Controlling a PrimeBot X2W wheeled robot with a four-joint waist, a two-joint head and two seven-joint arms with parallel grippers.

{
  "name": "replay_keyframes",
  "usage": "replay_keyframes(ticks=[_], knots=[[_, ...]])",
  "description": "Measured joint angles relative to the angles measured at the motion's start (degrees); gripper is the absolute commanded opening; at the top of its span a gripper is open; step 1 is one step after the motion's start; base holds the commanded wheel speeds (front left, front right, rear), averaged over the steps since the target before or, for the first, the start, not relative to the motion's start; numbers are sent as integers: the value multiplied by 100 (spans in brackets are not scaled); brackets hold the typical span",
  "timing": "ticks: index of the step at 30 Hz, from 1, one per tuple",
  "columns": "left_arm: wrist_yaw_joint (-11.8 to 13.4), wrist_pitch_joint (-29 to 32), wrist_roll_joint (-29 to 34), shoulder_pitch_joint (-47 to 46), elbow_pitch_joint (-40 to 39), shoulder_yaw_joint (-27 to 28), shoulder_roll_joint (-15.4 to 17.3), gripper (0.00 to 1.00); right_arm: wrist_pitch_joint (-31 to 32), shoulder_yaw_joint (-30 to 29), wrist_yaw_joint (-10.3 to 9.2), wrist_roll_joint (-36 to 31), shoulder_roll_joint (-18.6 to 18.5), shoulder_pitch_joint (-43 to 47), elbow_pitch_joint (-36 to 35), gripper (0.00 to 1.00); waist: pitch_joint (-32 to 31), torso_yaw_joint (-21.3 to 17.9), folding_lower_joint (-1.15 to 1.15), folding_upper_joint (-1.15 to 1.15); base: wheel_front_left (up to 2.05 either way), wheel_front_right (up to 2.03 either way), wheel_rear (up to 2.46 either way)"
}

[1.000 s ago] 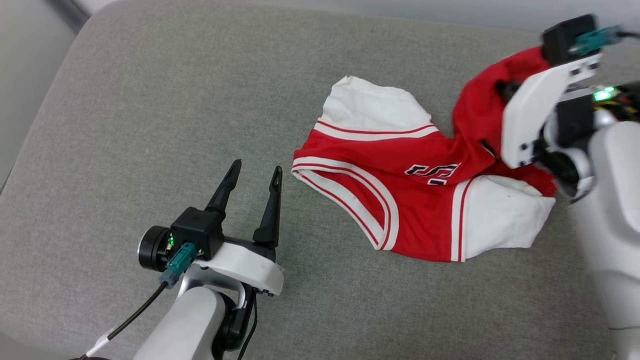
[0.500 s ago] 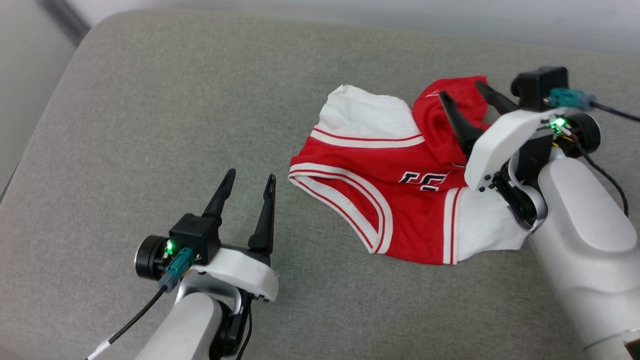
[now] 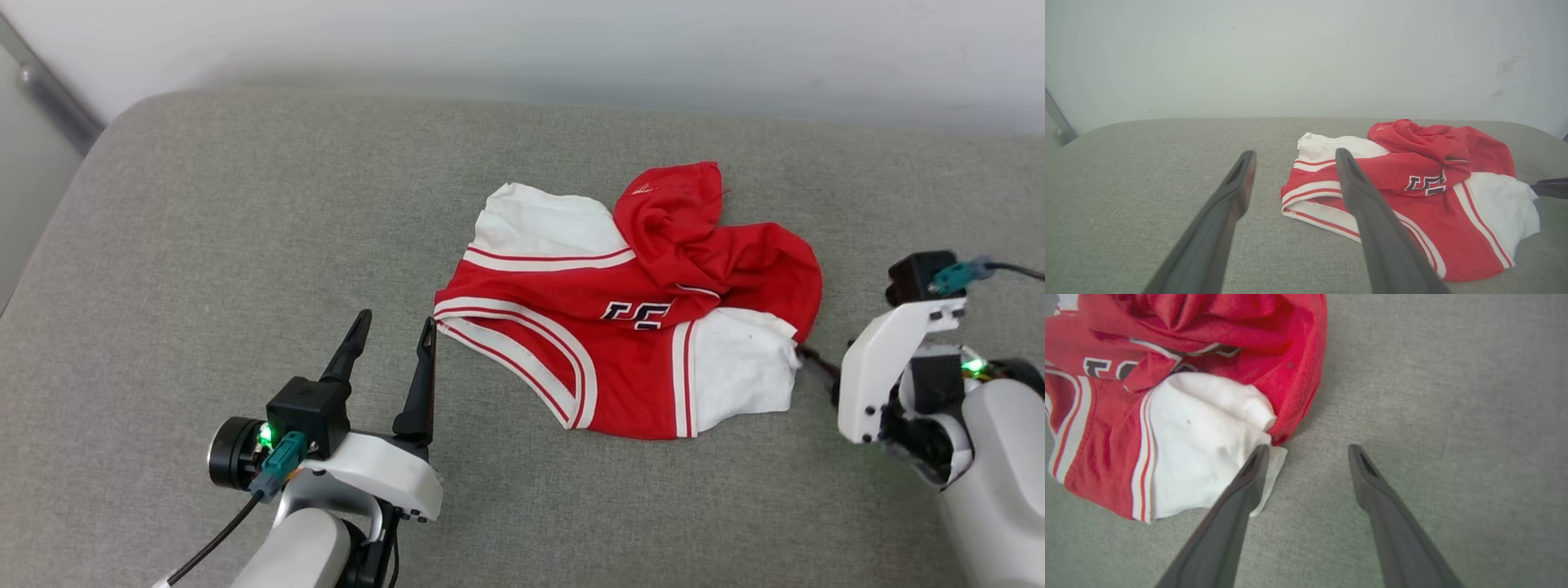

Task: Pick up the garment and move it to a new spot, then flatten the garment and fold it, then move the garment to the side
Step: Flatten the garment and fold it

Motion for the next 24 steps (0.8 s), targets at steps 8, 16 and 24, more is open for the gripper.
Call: replay_keyframes(ticks=[8,16,24], knots=[[-37,42,5,-75,-48,-76,-10,100,757,-54,-1,1,290,326,-250,100,192,147,0,0,0,0,0],[-1,57,-4,-56,2,-105,15,100,823,-62,-12,56,394,345,-32,0,112,257,0,0,0,0,0],[105,83,-92,215,-7,-44,138,100,534,-331,0,22,310,837,-1067,0,-230,25,0,0,0,0,0]])
